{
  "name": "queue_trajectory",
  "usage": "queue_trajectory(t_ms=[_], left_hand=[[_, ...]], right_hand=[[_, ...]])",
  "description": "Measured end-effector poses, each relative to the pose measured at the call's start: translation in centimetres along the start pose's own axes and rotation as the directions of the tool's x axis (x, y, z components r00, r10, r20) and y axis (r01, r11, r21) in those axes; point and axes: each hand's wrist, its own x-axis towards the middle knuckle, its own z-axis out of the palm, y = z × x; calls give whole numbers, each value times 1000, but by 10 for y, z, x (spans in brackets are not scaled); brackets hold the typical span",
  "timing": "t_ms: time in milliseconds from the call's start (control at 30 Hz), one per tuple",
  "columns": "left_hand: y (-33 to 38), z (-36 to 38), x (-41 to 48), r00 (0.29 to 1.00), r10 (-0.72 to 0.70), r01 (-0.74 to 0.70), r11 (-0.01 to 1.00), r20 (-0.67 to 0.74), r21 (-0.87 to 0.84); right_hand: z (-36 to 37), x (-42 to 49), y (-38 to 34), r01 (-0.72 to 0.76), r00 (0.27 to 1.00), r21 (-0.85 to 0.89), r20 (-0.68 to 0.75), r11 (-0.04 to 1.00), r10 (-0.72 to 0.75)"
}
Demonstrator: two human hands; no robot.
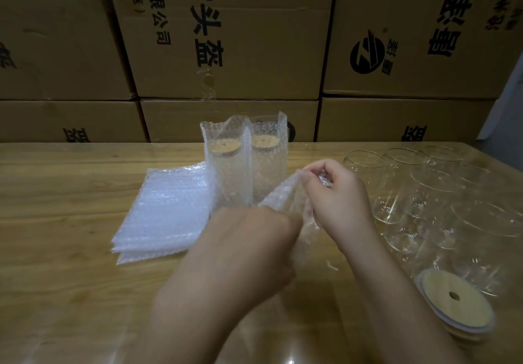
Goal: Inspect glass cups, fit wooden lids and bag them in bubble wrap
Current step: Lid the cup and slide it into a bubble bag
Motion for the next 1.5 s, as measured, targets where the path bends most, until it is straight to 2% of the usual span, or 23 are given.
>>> queue_trajectory(t_ms=[200,267,367,500,567,667,733,800,900,967,1067,1167,1233,1400,1500], left_hand=[[-39,-8,-5,998,-62,65,988,23,-140],[-54,-9,-6,993,-107,95,976,-50,-198],[-71,-2,-5,950,-175,106,959,-257,-261],[-76,13,7,884,-177,28,944,-432,-330],[-74,19,14,864,-172,-13,932,-474,-362],[-74,29,20,865,-190,-6,922,-464,-388],[-78,32,19,860,-206,7,920,-467,-393],[-81,33,17,857,-228,28,916,-462,-400],[-84,31,13,877,-269,81,899,-398,-430],[-83,28,10,906,-268,96,884,-328,-457],[-81,18,4,941,-244,121,890,-235,-441],[-77,11,-1,957,-235,158,914,-168,-374],[-75,7,-3,956,-232,160,926,-179,-343],[-73,4,-2,957,-217,149,937,-193,-316],[-73,4,-2,962,-213,152,937,-170,-313]], right_hand=[[-5,-1,-3,24,1000,24,6,999,-25],[-6,0,-3,24,1000,14,8,1000,-24],[-6,1,-4,25,1000,18,-2,1000,-25],[-6,0,-7,42,999,45,14,998,-42],[-6,0,-7,56,998,45,37,997,-58],[-9,0,-6,92,994,31,52,995,-94],[-11,1,-5,166,984,19,55,986,-167],[-14,-1,-9,302,951,-24,75,953,-300],[-17,-3,-14,571,821,-238,161,786,-548],[-14,-6,-16,655,756,-253,240,712,-609],[-4,-13,-20,637,764,-250,330,729,-554],[4,-18,-19,563,820,-423,393,710,-416],[5,-17,-19,522,843,-471,411,711,-347],[5,-18,-15,470,846,-483,486,739,-220],[12,-17,-13,401,870,-403,448,823,-205]])
